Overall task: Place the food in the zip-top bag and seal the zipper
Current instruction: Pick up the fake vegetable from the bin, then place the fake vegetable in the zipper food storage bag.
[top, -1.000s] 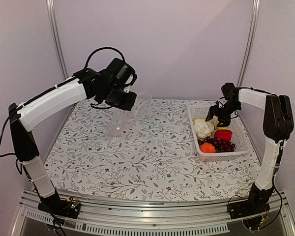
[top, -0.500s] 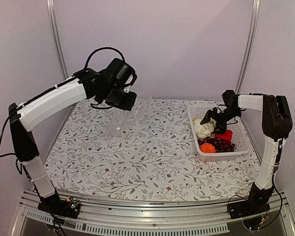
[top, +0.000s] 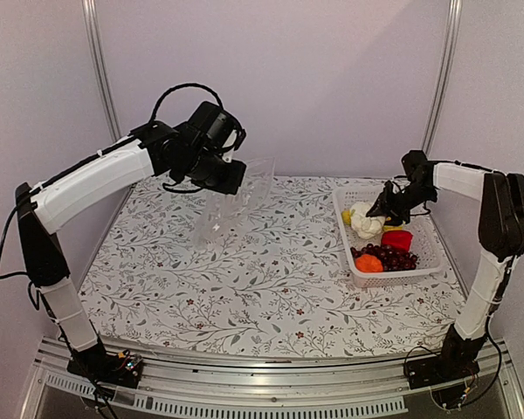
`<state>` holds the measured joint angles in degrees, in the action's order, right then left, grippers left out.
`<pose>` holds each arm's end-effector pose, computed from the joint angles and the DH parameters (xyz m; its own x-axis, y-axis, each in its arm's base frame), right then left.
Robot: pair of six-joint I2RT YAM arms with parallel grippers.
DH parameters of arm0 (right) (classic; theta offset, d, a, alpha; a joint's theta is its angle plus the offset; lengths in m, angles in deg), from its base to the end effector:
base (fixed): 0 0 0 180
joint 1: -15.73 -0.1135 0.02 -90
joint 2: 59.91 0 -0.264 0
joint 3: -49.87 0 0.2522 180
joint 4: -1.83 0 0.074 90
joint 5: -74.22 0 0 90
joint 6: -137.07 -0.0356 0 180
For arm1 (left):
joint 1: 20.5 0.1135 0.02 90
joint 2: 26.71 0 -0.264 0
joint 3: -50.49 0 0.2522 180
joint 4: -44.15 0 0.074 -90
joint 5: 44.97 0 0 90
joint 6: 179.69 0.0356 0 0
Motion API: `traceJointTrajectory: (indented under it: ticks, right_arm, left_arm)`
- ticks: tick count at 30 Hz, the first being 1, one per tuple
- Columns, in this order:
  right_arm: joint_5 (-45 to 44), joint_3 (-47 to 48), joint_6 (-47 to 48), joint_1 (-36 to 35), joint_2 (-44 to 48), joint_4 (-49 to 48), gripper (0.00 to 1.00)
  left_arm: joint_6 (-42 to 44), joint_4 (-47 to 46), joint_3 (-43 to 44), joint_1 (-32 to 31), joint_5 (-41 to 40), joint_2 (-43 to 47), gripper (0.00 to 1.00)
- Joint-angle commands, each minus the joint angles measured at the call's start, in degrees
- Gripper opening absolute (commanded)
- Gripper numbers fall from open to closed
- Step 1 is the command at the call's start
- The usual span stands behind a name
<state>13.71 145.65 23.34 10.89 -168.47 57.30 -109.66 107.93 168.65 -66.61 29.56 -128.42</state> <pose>0.3860 0.0503 0.2105 -0.9500 0.2711 -0.1552 0.1388 0.8115 0.5677 0.2764 -0.2737 0.3638 -0.6735 0.2253 -0.7040 0.3609 0.9314 -0.0472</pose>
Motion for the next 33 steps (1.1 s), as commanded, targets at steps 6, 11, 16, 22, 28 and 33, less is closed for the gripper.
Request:
traceJointTrajectory:
  ticks: [6, 11, 16, 22, 28, 33]
  right_arm:
    - [-1.5, 5.2, -1.1, -3.9, 17.9, 3.3, 0.22]
    - [5.6, 10.3, -5.9, -11.4, 20.4, 1.4, 0.24]
    - [5.5, 17.2, -10.3, -19.1, 17.8, 2.5, 0.25]
    - [5.9, 21.0, -11.7, -24.7, 11.1, 2.8, 0.27]
    - [8.7, 21.0, -12.3, -25.0, 6.8, -0.5, 0.27]
    - [5.6, 21.7, -12.4, -25.0, 4.0, 1.3, 0.27]
  left_arm:
    - [-3.4, -5.7, 0.4, 0.3, 4.1, -3.2, 0.0]
    - [-5.0, -7.6, 0.7, 0.3, 5.3, -5.1, 0.0]
    - [-6.4, -9.6, 1.7, 0.3, 7.3, -6.7, 0.0]
    - [-7.1, -12.7, 2.8, 0.3, 9.4, -7.3, 0.0]
    - [-9.3, -16.0, 4.4, 0.3, 14.4, -7.4, 0.01]
    - [-8.9, -17.6, 5.6, -0.1, 18.2, -7.6, 0.02]
